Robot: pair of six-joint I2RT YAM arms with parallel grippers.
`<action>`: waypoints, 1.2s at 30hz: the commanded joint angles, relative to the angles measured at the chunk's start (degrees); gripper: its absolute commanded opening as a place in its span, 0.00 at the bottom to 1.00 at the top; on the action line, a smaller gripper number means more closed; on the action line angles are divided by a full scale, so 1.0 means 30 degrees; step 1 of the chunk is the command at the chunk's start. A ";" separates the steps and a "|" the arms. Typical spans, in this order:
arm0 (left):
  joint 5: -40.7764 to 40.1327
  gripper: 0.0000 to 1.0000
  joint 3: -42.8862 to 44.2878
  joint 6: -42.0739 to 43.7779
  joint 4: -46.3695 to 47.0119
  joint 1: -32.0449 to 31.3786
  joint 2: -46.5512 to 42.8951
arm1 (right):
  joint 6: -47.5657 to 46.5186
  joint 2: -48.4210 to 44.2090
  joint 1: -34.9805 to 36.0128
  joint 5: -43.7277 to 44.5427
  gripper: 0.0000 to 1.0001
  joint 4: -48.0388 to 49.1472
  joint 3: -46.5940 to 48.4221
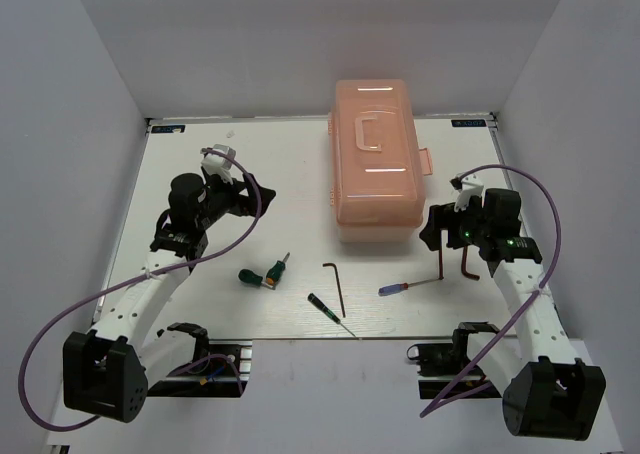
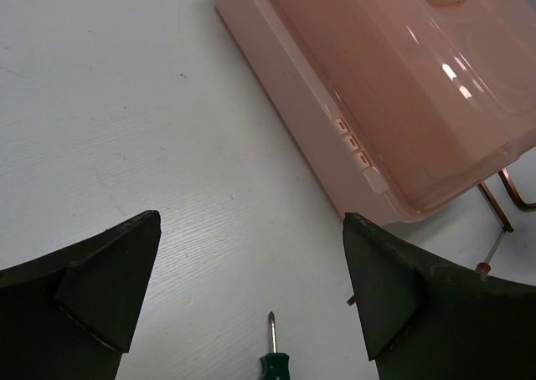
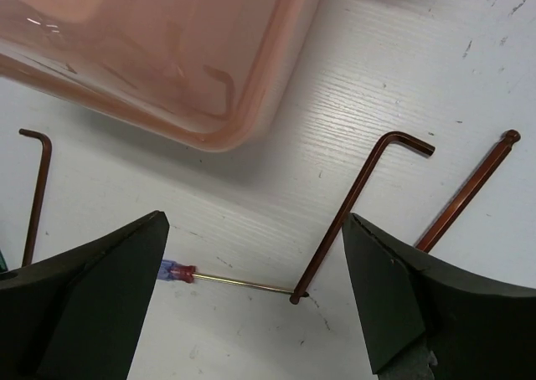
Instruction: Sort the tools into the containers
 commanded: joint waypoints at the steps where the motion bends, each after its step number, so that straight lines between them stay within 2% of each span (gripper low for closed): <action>1: 0.0164 1.00 0.0712 -0.0069 -0.0063 -0.0011 -0.0506 | 0.0138 -0.0041 -0.0107 -0.0266 0.90 0.0538 0.0419; 5: 0.0340 1.00 0.0712 -0.0069 -0.0063 -0.0011 -0.0506 | -0.1967 -0.0246 -0.0108 -0.1816 0.90 -0.0252 0.0214; 10: 0.0340 1.00 0.0712 -0.0069 -0.0063 -0.0011 -0.0506 | -0.2531 -0.0598 -0.0166 -0.2728 0.90 -0.0341 -0.0109; 11: 0.0514 1.00 0.0712 -0.0069 -0.0063 -0.0011 -0.0506 | -0.2531 -0.0598 -0.0166 -0.2728 0.87 -0.0312 -0.0080; 12: 0.0777 0.82 0.0712 -0.0069 0.0111 -0.0011 -0.0506 | -0.2792 -0.0511 -0.0166 -0.3134 0.33 -0.0486 -0.0022; 13: 0.0780 0.68 0.0712 -0.0069 0.0113 -0.0011 -0.0506 | -0.3259 -0.0452 -0.0108 -0.3051 0.07 -0.0748 0.0356; 14: 0.0780 0.46 0.0712 -0.0069 0.0113 -0.0011 -0.0303 | -0.3205 -0.0452 -0.0049 -0.2963 0.00 -0.0809 0.0534; 15: 0.0780 0.00 0.0712 -0.0069 0.0113 -0.0011 -0.0040 | -0.3205 -0.0307 -0.0049 -0.2818 0.00 -0.0897 0.0855; 17: 0.0780 0.00 0.0976 -0.0069 -0.0268 -0.0011 0.0138 | -0.3088 -0.0160 -0.0078 -0.2611 0.00 -0.1043 0.2372; 18: 0.1302 0.05 0.0976 -0.0069 -0.0268 -0.0011 0.0573 | -0.3000 0.0131 -0.0020 -0.2669 0.01 -0.1102 0.3425; 19: 0.1568 0.26 0.1150 -0.0069 -0.0268 -0.0011 0.0578 | -0.2913 0.0395 -0.0020 -0.2728 0.60 -0.1219 0.4074; 20: 0.1919 0.50 0.1152 -0.0069 -0.0007 -0.0011 0.0897 | -0.2825 0.1094 0.0038 -0.3337 0.71 -0.1771 0.5415; 21: 0.2473 0.69 0.1152 -0.0272 0.0170 -0.0011 0.1074 | -0.2360 0.1478 0.0068 -0.3662 0.76 -0.1921 0.6965; 22: 0.2740 0.84 0.1152 -0.0506 0.0171 -0.0011 0.1569 | -0.2065 0.2903 0.0213 -0.4188 0.80 -0.2097 0.7677; 23: 0.3207 0.88 0.1326 -0.0711 0.0171 -0.0011 0.1835 | -0.1743 0.3497 0.0215 -0.4773 0.78 -0.2389 0.9801; 24: 0.3385 0.89 0.1328 -0.0713 0.0171 -0.0011 0.2099 | -0.0638 0.4141 0.0795 -0.4924 0.74 -0.2566 1.0519; 25: 0.3590 0.89 0.1531 -0.0946 0.0171 -0.0011 0.2420 | -0.0134 0.6062 0.0975 -0.4954 0.70 -0.2625 1.1193; 26: 0.3592 0.89 0.1533 -0.0948 0.0171 -0.0011 0.2946 | 0.0510 0.6690 0.1528 -0.4926 0.70 -0.2626 1.3085; 31: 0.5026 0.89 0.1533 -0.2261 0.1485 -0.0011 0.4472 | 0.3757 1.0851 0.3462 -0.3404 0.71 -0.1513 1.7165; 32: 0.5521 0.88 0.1533 -0.2556 0.1838 -0.0011 0.4764 | 0.4058 1.2365 0.4018 -0.3344 0.67 -0.1426 1.7640; 34: 0.6109 0.82 0.1794 -0.3258 0.2919 -0.0011 0.5611 | 0.5602 1.3459 0.4810 -0.2934 0.65 -0.1162 1.9836; 35: 0.6576 0.69 0.1970 -0.3262 0.3186 -0.0011 0.5878 | 0.5788 1.4943 0.5278 -0.3078 0.64 -0.1132 2.0422; 36: 0.6783 0.61 0.2407 -0.3523 0.3392 -0.0011 0.6142 | 0.6312 1.5422 0.5689 -0.2558 0.64 -0.1277 2.2139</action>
